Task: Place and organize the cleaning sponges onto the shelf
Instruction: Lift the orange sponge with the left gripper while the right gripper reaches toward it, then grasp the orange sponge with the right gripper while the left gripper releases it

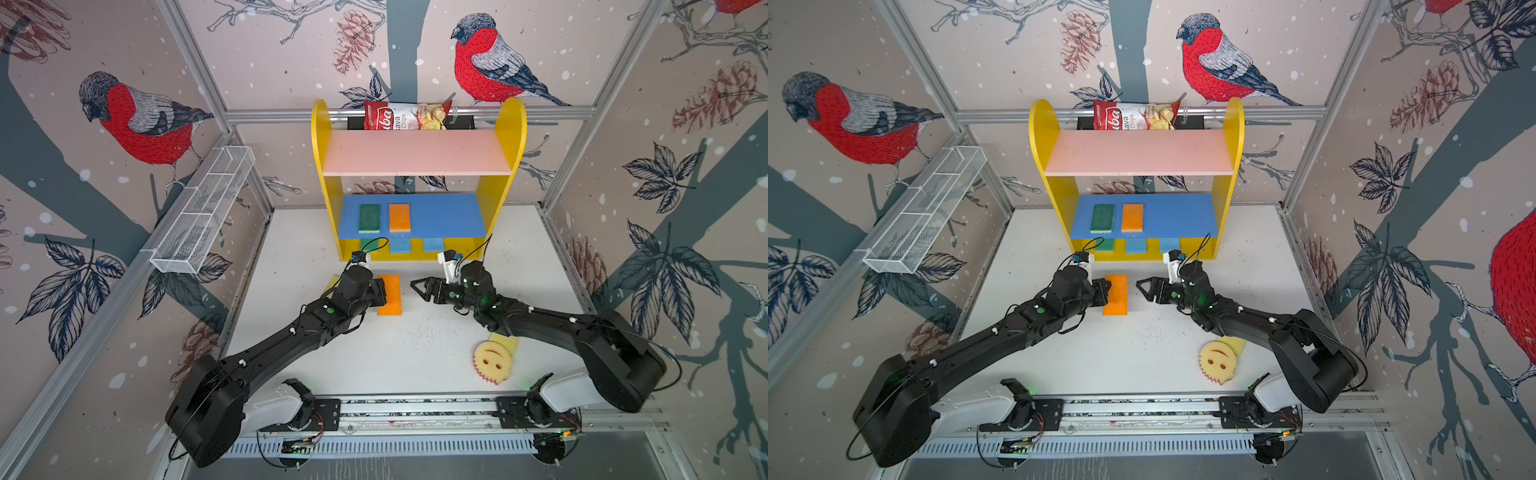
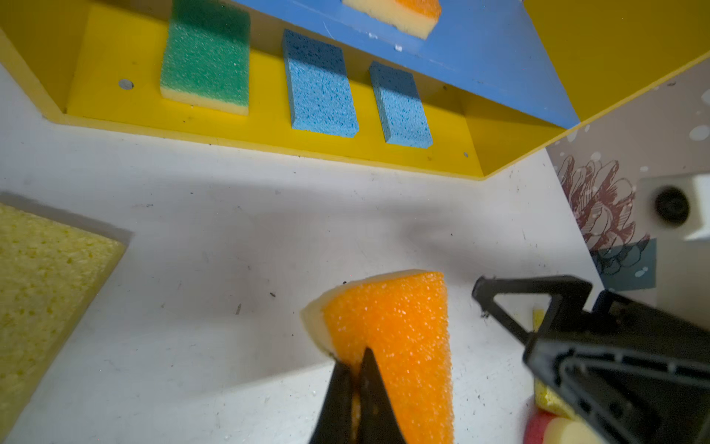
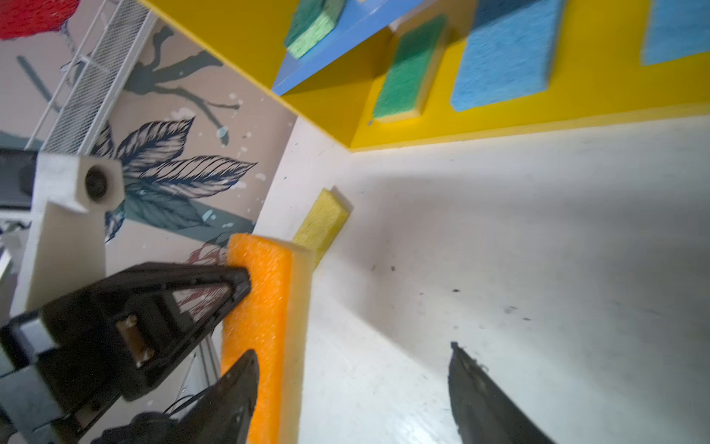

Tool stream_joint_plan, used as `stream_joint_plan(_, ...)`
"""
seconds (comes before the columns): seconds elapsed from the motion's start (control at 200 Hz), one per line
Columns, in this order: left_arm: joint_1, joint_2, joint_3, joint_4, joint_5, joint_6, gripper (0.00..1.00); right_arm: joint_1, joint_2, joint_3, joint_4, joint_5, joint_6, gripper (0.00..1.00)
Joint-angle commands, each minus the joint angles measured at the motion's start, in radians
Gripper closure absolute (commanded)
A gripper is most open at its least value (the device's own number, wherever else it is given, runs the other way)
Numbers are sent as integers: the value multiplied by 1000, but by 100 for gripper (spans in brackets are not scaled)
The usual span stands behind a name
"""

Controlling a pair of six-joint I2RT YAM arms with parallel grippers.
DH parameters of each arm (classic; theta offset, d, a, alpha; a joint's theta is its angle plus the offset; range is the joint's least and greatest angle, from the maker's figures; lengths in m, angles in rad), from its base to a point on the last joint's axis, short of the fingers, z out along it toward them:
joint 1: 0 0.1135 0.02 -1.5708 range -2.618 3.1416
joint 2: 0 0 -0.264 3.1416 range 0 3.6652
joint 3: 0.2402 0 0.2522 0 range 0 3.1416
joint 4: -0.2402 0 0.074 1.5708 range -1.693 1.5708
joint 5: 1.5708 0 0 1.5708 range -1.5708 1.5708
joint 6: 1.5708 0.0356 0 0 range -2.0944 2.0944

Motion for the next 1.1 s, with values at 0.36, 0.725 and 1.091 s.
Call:
stream_joint_plan(0.36,49,-43,-17,55,38,-39,100,110,200,117,135,-115,37,43)
stream_joint_plan(0.725,56,-76,-36,32,-19,-49,76,110,179,183,36,-40,-41,100)
stream_joint_plan(1.091,62,-176,-74,22,-86,-46,2,-65,125,322,-319,30,-195,100)
